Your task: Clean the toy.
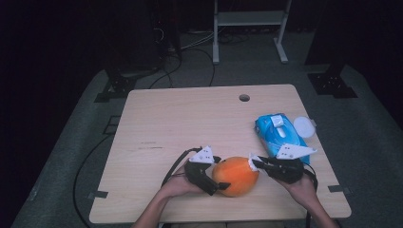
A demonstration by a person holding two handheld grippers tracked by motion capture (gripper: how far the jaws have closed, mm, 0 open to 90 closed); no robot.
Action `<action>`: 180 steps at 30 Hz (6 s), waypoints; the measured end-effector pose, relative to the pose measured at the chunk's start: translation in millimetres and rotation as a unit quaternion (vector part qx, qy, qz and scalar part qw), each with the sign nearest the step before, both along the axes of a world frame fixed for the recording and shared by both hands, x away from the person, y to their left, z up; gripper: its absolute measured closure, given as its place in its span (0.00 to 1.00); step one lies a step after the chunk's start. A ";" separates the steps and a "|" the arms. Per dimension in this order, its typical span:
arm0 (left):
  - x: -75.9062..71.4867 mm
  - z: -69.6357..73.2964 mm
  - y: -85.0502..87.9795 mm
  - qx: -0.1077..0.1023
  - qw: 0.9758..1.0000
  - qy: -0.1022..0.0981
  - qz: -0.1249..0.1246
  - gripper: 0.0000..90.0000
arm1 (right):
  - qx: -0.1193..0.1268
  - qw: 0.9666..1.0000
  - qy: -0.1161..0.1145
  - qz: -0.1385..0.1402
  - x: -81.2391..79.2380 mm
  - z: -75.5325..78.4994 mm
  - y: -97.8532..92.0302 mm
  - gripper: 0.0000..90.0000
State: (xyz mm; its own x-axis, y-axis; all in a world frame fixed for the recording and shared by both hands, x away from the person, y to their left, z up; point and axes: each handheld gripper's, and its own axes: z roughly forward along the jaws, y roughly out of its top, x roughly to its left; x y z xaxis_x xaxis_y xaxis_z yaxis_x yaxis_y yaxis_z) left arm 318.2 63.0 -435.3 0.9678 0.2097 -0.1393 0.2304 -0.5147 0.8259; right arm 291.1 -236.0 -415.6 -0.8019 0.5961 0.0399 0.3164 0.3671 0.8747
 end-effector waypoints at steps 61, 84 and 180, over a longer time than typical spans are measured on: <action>-4.8 15.9 3.0 -0.073 0.994 -0.071 0.049 0.36 | 0.052 0.998 -0.030 -0.014 -2.4 12.7 20.5 0.89; 5.1 15.9 18.9 -0.063 0.992 -0.014 0.108 0.37 | 0.020 0.998 -0.063 0.002 -11.5 13.0 37.2 0.89; -5.3 2.6 1.6 -0.063 0.992 -0.029 0.108 0.23 | 0.019 1.000 -0.019 -0.001 -9.1 8.7 22.7 0.89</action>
